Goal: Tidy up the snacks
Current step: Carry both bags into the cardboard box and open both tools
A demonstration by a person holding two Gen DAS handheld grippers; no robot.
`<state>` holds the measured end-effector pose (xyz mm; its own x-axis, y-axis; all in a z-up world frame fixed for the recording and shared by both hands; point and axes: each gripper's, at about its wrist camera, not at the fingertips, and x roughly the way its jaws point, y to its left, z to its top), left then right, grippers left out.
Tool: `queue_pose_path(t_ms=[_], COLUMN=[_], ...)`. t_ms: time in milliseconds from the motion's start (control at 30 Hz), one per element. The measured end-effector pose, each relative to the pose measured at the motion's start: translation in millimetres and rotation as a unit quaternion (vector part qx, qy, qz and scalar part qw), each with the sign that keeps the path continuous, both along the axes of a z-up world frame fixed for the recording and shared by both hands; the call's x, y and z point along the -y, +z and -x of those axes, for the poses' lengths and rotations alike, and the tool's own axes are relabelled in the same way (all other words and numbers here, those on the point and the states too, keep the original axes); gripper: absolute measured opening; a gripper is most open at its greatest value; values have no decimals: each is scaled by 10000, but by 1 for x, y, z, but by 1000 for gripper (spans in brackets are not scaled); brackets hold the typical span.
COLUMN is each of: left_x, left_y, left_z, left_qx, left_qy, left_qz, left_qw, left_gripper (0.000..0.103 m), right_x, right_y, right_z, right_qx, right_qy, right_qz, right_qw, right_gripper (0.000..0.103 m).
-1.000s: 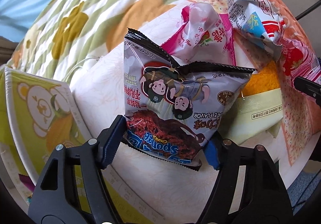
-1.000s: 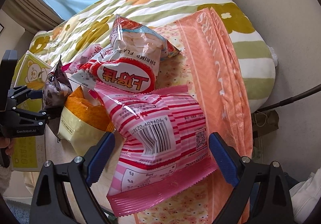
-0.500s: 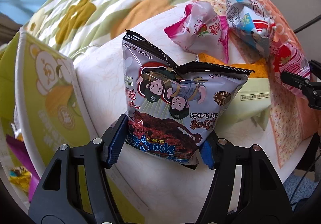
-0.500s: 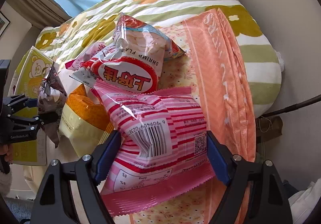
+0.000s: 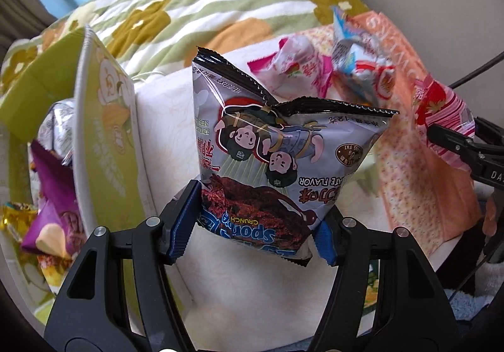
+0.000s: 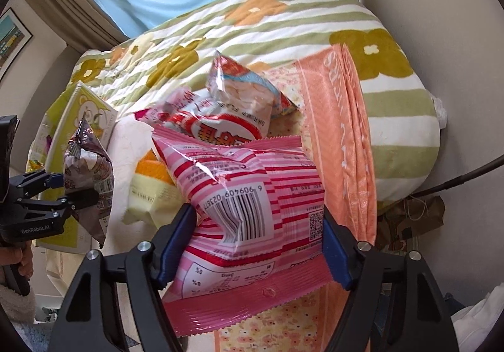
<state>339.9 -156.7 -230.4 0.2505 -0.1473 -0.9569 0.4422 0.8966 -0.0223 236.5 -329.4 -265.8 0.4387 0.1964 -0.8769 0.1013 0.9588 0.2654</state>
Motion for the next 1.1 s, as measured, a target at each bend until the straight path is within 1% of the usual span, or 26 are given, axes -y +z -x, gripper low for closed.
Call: queue_pose_path(t_ms=[200,333,533,633,767,867,967,1100], left_x=[-16,-38,-83,-110,-149,-182,-213,-252], left_y=[47,82,123,137,150,155,154,141], left_z=[21,29,31,27,12,-4,-25,-57], left_qx=[380,626,1106,1257,1366,1427,1402,1194], left_qy=[374,657,967,1091,1211,1287,1310,1304], left_qz=[380,575,590,594,618,505,343,256], left_qw=[9979,9942,9874,9843,9812,9801,9808,9839], left_gripper=[61,61,61,61,61,61,61,61], right_x=[-10,-22,-59,-84,-129,-160,-195,-243], right_y=[30,51,85,100,119,130,135,133], right_z=[6,1,-13,-20,-32,-43,-58,-81], right_qx=[282,484,906,1096,1392,1528,1612,1527], right_qy=[350,669,1167,1424,1782,1925,2065,2182], right_qz=[105,180,223,280,386,391,330,285], right_qw=[9989,9964,9888,9833,9733,9685,9645,9635], right_gripper=[71,71,71,71,71,71,71,71])
